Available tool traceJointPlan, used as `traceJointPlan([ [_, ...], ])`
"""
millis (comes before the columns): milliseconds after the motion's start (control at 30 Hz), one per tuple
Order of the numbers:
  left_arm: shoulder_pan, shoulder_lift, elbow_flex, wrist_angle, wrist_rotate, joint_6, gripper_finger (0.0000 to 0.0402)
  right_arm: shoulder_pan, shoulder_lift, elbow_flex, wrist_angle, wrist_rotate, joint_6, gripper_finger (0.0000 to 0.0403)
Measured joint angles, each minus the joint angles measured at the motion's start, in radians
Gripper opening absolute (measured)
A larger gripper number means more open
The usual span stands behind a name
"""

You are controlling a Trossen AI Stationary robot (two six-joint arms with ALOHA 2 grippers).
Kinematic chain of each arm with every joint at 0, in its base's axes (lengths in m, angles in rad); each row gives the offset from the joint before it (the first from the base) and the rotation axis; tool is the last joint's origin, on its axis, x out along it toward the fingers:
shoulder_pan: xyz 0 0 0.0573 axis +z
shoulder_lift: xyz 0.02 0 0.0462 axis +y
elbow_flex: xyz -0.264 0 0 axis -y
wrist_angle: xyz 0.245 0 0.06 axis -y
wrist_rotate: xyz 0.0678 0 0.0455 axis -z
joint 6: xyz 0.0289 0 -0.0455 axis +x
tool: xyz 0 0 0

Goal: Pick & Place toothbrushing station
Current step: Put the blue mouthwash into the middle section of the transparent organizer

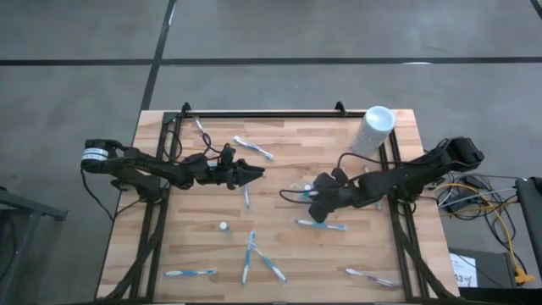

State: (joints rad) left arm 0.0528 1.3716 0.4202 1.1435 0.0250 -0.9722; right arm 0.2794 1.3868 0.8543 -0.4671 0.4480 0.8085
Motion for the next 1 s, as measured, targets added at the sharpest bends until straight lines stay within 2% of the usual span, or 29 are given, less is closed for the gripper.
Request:
traceJointPlan([
  [267, 0.0, 0.0, 0.0, 0.0, 0.0, 0.0, 0.0259, -0.001, -0.125, 0.0, 0.018, 0.026, -0.023, 0.0142],
  [400, 0.0, 0.0, 0.0, 0.0, 0.0, 0.0, 0.0259, -0.001, -0.202, 0.0, 0.103, 0.026, -0.06, 0.0136],
  [667, -0.002, 0.0, 0.0, 0.0, 0.002, -0.016, 0.0259, 0.0, -0.335, 0.0, 0.363, 0.026, -0.308, 0.0134],
  [833, -0.003, 0.0, 0.0, 0.0, 0.017, -0.079, 0.0259, -0.001, -0.388, 0.0, 0.373, 0.026, -0.401, 0.0131],
  [1000, -0.003, 0.0, 0.0, 0.0, 0.093, -0.076, 0.0259, -0.001, -0.401, 0.0, 0.372, 0.026, -0.416, 0.0127],
])
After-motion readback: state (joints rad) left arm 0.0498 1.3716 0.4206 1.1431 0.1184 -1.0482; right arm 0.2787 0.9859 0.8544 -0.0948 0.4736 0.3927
